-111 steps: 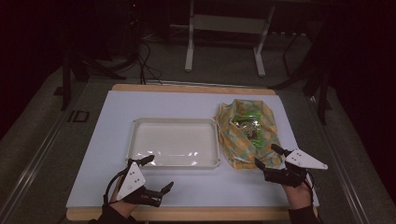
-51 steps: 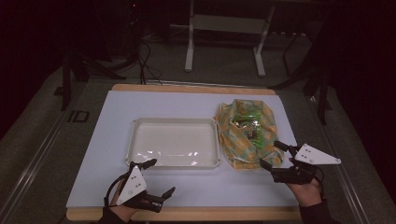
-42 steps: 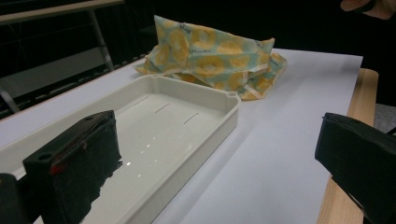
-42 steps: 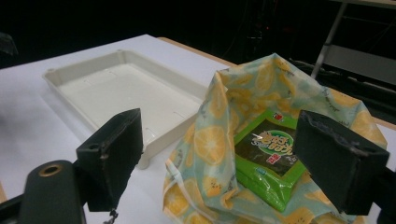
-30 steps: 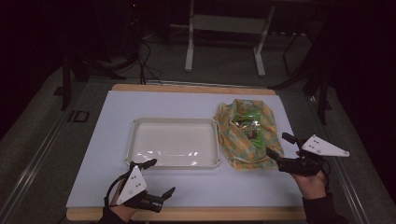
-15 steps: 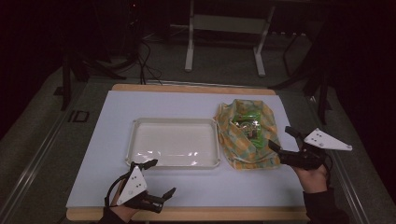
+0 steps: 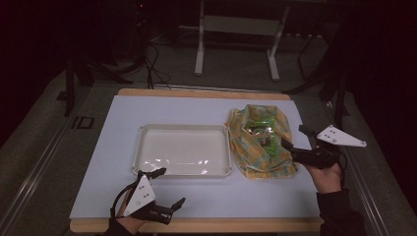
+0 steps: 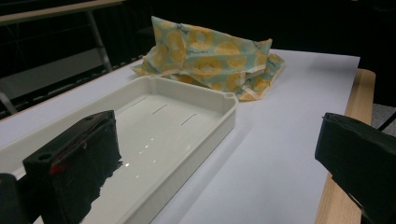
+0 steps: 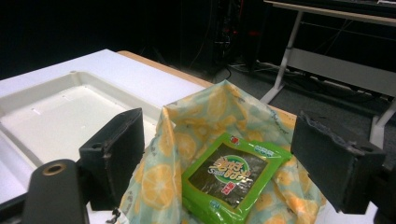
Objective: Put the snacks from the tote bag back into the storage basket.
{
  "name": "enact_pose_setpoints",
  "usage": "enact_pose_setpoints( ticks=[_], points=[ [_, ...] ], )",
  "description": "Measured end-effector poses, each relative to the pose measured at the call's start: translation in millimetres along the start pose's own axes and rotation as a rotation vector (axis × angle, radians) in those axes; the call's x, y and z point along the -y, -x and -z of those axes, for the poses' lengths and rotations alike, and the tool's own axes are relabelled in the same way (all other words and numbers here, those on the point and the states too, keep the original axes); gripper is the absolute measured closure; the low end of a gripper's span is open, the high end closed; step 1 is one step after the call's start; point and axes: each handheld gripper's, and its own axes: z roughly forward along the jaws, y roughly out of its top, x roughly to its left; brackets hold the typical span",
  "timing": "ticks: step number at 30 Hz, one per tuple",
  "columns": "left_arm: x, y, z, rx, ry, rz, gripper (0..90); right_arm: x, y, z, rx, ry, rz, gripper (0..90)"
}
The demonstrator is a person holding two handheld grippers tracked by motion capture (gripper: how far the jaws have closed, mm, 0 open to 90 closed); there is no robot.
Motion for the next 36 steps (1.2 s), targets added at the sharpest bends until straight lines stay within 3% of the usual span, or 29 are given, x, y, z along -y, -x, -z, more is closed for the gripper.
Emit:
enact_pose_setpoints(
  ticks=[15,27,36],
  points=[
    [0.1,0.3,-0.3,0.001,-0.004,-0.003,0.4,-5.4,12.3,-20.5,0.013,-0.021,-0.018,17.3],
    [0.2,0.8,-1.5,0.003,-0.006,-0.004,0.4,1.9,28.3,-45.1,0.035,-0.089,-0.050,17.3],
    [0.4,0.6,-1.8,0.004,-0.007,-0.004,0.4,13.3,39.4,-64.5,0.024,-0.127,-0.105,18.7]
  ],
)
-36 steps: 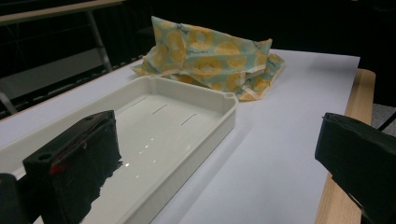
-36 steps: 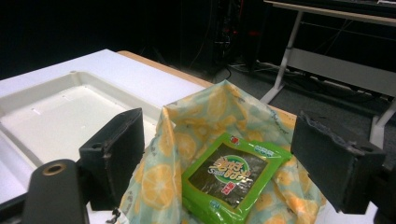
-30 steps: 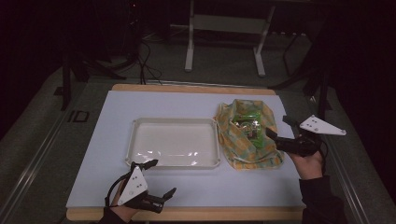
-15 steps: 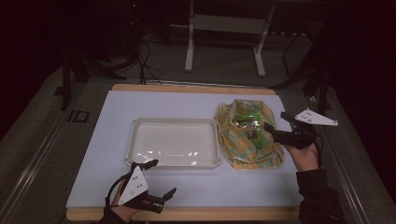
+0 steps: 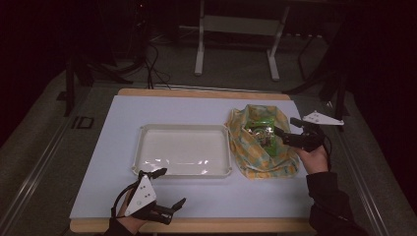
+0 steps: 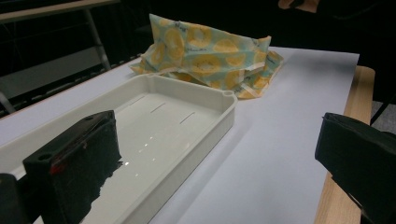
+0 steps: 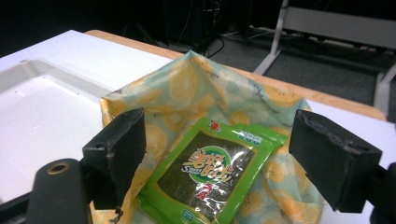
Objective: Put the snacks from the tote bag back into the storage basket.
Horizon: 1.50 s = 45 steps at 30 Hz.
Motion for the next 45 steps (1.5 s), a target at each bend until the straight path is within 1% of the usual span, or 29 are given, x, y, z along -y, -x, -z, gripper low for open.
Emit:
enact_pose_setpoints(
  ticks=[3,4,6,8,10,14,17,19,20,22,23,25,26,28,34,37,38,41,44,45],
  points=[
    [0.1,-0.1,-0.2,0.000,0.000,0.000,0.4,3.5,2.3,-6.7,0.006,-0.021,-0.001,19.0],
    [0.1,-0.1,-0.3,0.002,-0.002,0.000,0.4,4.6,3.3,-8.9,0.009,-0.027,-0.004,20.9],
    [0.2,0.3,-0.5,0.006,-0.002,-0.001,0.4,7.0,5.2,-12.8,0.015,-0.037,-0.007,21.3],
    [0.2,0.3,-0.7,0.008,-0.003,-0.002,0.4,9.6,7.6,-16.5,0.006,-0.046,-0.019,22.3],
    [0.2,0.3,-0.8,0.008,-0.004,-0.003,0.4,12.2,9.1,-20.7,0.010,-0.062,-0.019,22.9],
    [0.4,0.1,-1.0,0.007,-0.002,0.000,0.4,18.1,12.9,-29.3,0.006,-0.087,-0.036,28.2],
    [0.3,0.3,-0.9,0.007,-0.003,-0.002,0.4,22.5,15.6,-35.3,0.011,-0.106,-0.039,32.0],
    [-0.4,1.2,-0.4,0.010,0.005,-0.002,0.4,25.1,17.6,-39.1,0.000,-0.118,-0.052,33.0],
    [-0.5,1.7,-0.4,0.011,0.008,-0.003,0.4,26.2,18.2,-40.8,-0.001,-0.124,-0.053,34.8],
    [-0.6,2.1,-0.6,0.011,0.007,-0.006,0.4,27.1,18.6,-42.2,-0.004,-0.128,-0.051,35.6],
    [-0.6,2.6,-1.0,0.011,0.006,-0.008,0.4,29.4,19.0,-46.9,-0.003,-0.149,-0.040,39.1],
    [-0.6,2.6,-1.1,0.014,0.008,-0.009,0.4,30.8,19.5,-49.7,-0.001,-0.159,-0.037,39.5],
    [-0.7,2.7,-1.1,0.015,0.010,-0.009,0.4,32.9,21.4,-53.5,-0.005,-0.172,-0.043,41.4],
    [-0.8,2.8,-1.0,0.016,0.013,-0.010,0.4,35.3,23.8,-57.3,-0.010,-0.180,-0.059,44.4],
    [-0.7,3.0,-1.3,0.018,0.013,-0.012,0.4,40.9,29.1,-65.5,0.008,-0.196,-0.073,51.8],
    [-0.6,3.1,-1.5,0.018,0.013,-0.010,0.4,43.0,30.5,-67.2,0.011,-0.206,-0.076,53.4],
    [-0.6,3.1,-1.6,0.019,0.014,-0.010,0.4,45.8,31.4,-69.3,0.022,-0.220,-0.071,54.9],
    [-0.6,3.1,-1.6,0.024,0.024,-0.002,0.4,49.5,32.4,-72.2,0.007,-0.232,-0.088,55.1],
    [-0.4,3.0,-1.9,0.026,0.027,-0.002,0.4,51.2,32.3,-74.2,0.010,-0.246,-0.085,55.5],
    [-0.3,3.2,-2.2,0.027,0.025,-0.003,0.4,53.3,33.6,-76.6,0.016,-0.264,-0.089,55.5]
  ],
)
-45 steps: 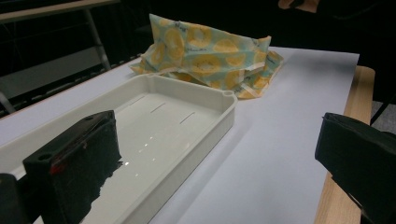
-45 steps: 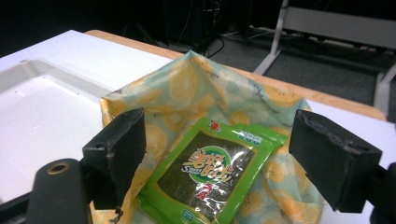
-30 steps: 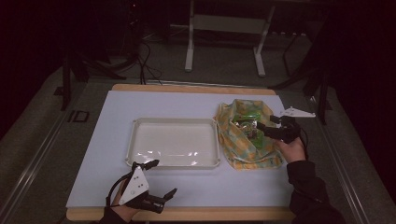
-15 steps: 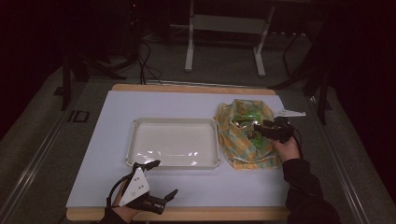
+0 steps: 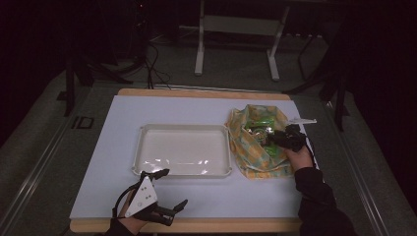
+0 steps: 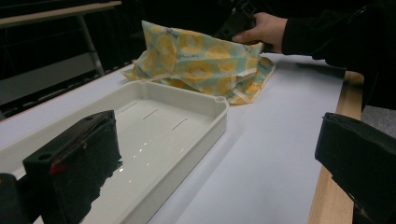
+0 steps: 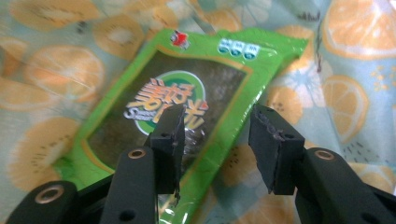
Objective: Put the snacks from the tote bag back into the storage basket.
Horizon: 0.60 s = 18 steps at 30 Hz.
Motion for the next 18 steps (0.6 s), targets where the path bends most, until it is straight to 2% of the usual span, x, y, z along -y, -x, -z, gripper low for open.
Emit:
enact_pose_setpoints(
  ticks=[4,7,12,13,14,15,18],
  points=[
    [0.2,0.2,-0.4,0.000,-0.004,-0.004,0.4,2.5,2.7,-4.4,-0.014,-0.024,-0.010,55.3],
    [0.3,0.0,-0.7,0.002,-0.004,-0.001,0.4,3.0,2.4,-6.3,-0.017,-0.042,0.002,55.4],
    [0.3,0.1,-0.9,0.005,-0.005,0.000,0.4,2.5,0.3,-9.0,0.011,-0.052,0.026,53.7],
    [0.4,0.1,-1.0,0.005,-0.006,-0.001,0.4,2.5,-0.4,-9.4,0.010,-0.054,0.030,57.8],
    [0.4,0.1,-1.1,0.006,-0.006,0.000,0.4,1.5,3.5,-12.7,-0.048,-0.096,-0.022,58.8],
    [0.4,0.1,-1.1,0.005,-0.006,-0.001,0.4,1.5,4.3,-13.1,-0.063,-0.100,-0.032,60.6],
    [0.3,0.3,-1.0,0.007,-0.006,-0.001,0.4,3.0,4.5,-15.2,-0.070,-0.110,-0.047,61.9]
  ],
)
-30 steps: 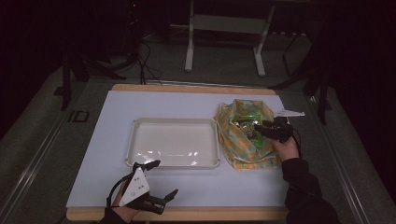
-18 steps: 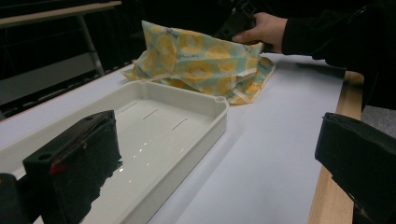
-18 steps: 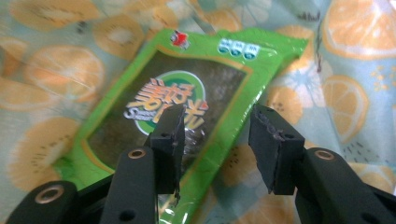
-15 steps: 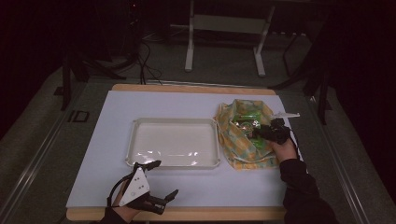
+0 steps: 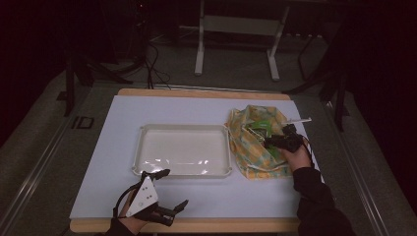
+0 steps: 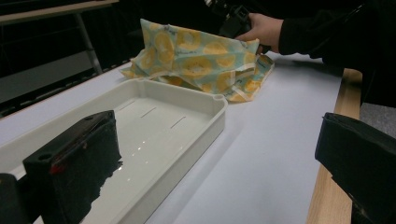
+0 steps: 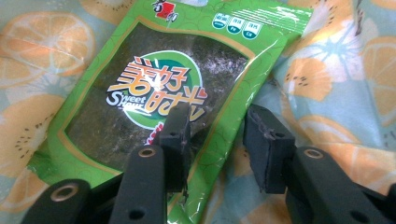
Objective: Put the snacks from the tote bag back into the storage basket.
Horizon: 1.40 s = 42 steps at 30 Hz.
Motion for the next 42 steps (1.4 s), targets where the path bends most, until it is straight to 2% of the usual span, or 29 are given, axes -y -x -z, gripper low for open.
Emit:
enact_pose_setpoints(
  ticks=[4,6,8,15,21,29,33,36,42],
  points=[
    [0.0,0.0,-0.1,0.001,-0.001,-0.001,0.4,0.8,1.9,-2.1,-0.033,-0.011,-0.020,68.0],
    [0.0,0.0,-0.1,0.001,-0.001,-0.001,0.4,0.8,1.5,-2.5,-0.037,-0.017,-0.013,69.6],
    [0.0,0.1,-0.2,0.002,-0.002,-0.002,0.4,-0.4,-3.2,-3.1,-0.031,-0.035,0.006,77.1],
    [-0.2,0.3,-0.1,0.004,-0.001,-0.003,0.4,-5.3,-13.0,-2.7,0.022,-0.070,0.058,86.9],
    [-0.2,-0.2,-0.2,0.000,-0.002,-0.004,0.4,-5.9,-17.0,3.2,0.044,-0.016,0.038,89.1],
    [-0.3,0.1,-0.1,-0.002,-0.003,-0.007,0.4,-8.2,-20.9,18.6,0.048,0.036,0.018,89.3],
    [-0.4,-0.1,-0.3,-0.004,-0.001,-0.005,0.4,-7.1,-20.2,31.5,0.066,0.088,-0.019,89.3],
    [-0.5,-0.1,-0.2,-0.005,0.001,-0.005,0.4,-6.6,-20.4,35.7,0.076,0.101,-0.019,89.4],
    [-0.5,0.0,-0.2,-0.005,-0.001,-0.008,0.4,-4.8,-20.4,47.3,0.096,0.143,-0.051,89.5]
  ],
)
